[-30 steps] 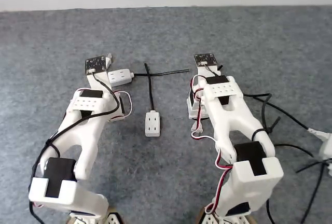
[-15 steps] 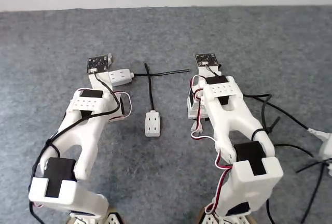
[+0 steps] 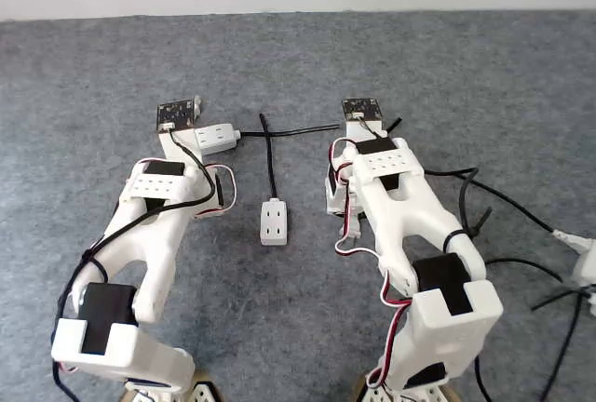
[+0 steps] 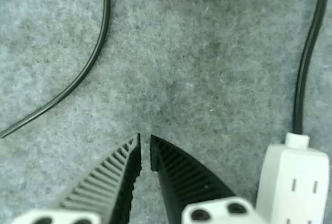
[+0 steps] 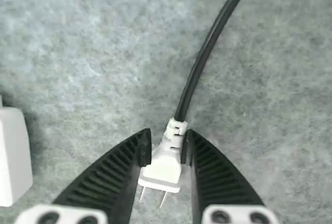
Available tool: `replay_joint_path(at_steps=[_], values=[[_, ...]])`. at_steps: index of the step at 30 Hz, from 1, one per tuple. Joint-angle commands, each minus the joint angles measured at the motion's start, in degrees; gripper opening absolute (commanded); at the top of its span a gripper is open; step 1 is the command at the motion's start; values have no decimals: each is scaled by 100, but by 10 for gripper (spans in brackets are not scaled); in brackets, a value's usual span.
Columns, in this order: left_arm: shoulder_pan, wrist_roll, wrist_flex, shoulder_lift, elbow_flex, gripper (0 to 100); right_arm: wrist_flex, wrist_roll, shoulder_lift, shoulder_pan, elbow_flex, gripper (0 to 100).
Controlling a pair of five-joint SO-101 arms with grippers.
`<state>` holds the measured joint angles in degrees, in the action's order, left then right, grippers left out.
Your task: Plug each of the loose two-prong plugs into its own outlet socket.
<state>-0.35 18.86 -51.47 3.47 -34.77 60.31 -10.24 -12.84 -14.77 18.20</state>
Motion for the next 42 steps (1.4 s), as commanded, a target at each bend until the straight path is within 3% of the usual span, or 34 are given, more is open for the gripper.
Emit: replay_joint_path(at_steps=[1, 18, 24, 34, 39, 42], values=[[9, -62, -62, 9, 303, 25, -84, -79, 119, 75, -255, 104], [18, -62, -88, 9, 295, 25, -180, -264, -127, 251, -308, 103], [18, -62, -88, 9, 295, 25, -207, -264, -145, 251, -316, 6], [18, -62, -79, 9, 295, 25, -22, -237, -57, 242, -325, 9], [18, -62, -62, 9, 303, 26, 286, -123, 655, -22, -193, 9], [-18, -70, -70, 9, 312, 26, -48, 53, 1218, -453, 352, 9]])
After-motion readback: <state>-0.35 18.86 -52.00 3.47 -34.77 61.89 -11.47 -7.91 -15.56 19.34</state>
